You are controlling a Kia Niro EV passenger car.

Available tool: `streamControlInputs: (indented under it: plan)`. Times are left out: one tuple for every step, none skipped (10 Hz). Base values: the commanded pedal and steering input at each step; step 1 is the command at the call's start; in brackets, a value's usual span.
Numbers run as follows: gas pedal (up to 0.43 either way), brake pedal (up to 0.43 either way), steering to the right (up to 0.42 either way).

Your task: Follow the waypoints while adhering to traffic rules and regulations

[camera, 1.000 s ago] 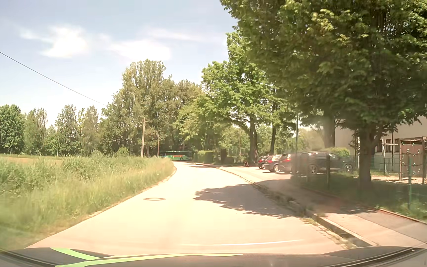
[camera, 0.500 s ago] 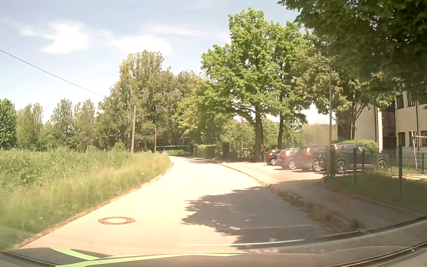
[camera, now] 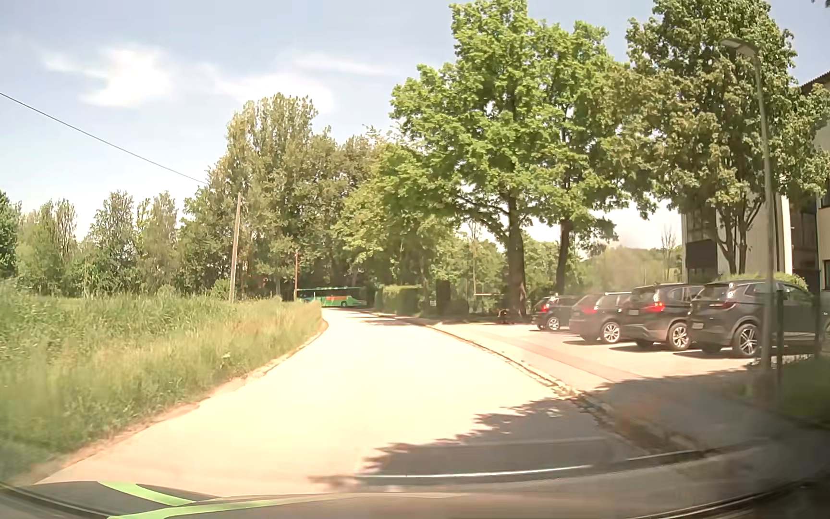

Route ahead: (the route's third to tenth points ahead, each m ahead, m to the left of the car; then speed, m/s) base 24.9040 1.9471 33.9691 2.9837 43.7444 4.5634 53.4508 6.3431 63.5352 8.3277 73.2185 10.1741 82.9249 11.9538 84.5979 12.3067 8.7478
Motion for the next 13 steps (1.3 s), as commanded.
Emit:
streamControlInputs:
  plan:
    - [0.0,0.091,0.0]
    - [0.0,0.091,0.0]
    - [0.0,0.091,0.0]
    - [0.0,0.085,-0.001]
    - [0.0,0.085,0.0]
    - [0.0,0.079,0.0]
    - [0.0,0.085,-0.001]
    - [0.0,0.085,0.0]
    - [0.0,0.085,-0.001]
    - [0.0,0.085,0.0]
    - [0.0,0.079,0.0]
    - [0.0,0.079,0.001]
    - [0.0,0.079,0.007]
